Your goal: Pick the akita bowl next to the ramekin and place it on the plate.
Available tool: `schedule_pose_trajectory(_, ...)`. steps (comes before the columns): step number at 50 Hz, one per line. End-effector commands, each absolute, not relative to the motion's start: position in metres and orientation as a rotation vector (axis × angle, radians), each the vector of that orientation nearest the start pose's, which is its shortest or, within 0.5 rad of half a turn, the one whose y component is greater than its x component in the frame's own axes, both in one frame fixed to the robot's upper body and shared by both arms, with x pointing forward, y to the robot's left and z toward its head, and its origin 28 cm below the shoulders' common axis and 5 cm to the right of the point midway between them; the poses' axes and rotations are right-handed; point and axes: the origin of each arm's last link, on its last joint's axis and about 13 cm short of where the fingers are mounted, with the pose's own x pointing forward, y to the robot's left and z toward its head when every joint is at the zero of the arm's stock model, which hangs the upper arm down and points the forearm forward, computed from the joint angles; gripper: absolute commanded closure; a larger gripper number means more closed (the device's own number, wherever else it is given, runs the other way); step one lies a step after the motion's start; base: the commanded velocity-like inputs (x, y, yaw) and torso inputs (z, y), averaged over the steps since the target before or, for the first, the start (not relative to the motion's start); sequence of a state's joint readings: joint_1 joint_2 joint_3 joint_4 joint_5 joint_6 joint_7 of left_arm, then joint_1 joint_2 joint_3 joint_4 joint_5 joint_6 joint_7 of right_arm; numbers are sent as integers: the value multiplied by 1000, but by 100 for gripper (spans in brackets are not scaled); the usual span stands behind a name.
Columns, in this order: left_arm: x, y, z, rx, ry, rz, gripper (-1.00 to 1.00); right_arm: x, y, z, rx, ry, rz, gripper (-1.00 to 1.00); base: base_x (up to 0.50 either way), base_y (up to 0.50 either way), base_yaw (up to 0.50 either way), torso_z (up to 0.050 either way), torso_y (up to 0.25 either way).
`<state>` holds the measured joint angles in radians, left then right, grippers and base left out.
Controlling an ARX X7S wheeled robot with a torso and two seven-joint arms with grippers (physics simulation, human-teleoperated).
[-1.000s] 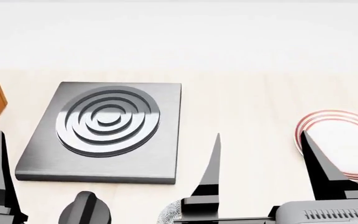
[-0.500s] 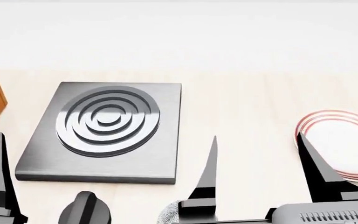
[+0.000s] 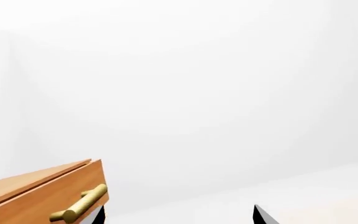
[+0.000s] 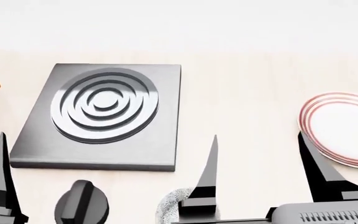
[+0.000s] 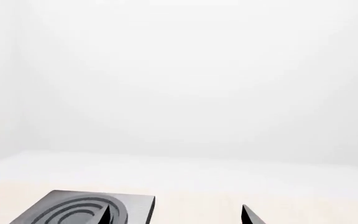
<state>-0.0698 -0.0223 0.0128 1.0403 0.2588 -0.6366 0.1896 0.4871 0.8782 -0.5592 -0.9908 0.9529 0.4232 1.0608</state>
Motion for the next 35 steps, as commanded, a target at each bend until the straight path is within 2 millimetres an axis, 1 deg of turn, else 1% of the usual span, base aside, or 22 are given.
schedule_pose_trajectory(1, 161, 222, 184, 211, -431, -13, -100, 156, -95, 206, -8, -309, 73, -100, 0, 0, 0, 0, -129)
schedule_pose_trajectory(35, 159, 222, 183, 207, -426, -12, -100, 155, -96, 205, -7, -310, 72, -100, 0, 0, 0, 0, -130)
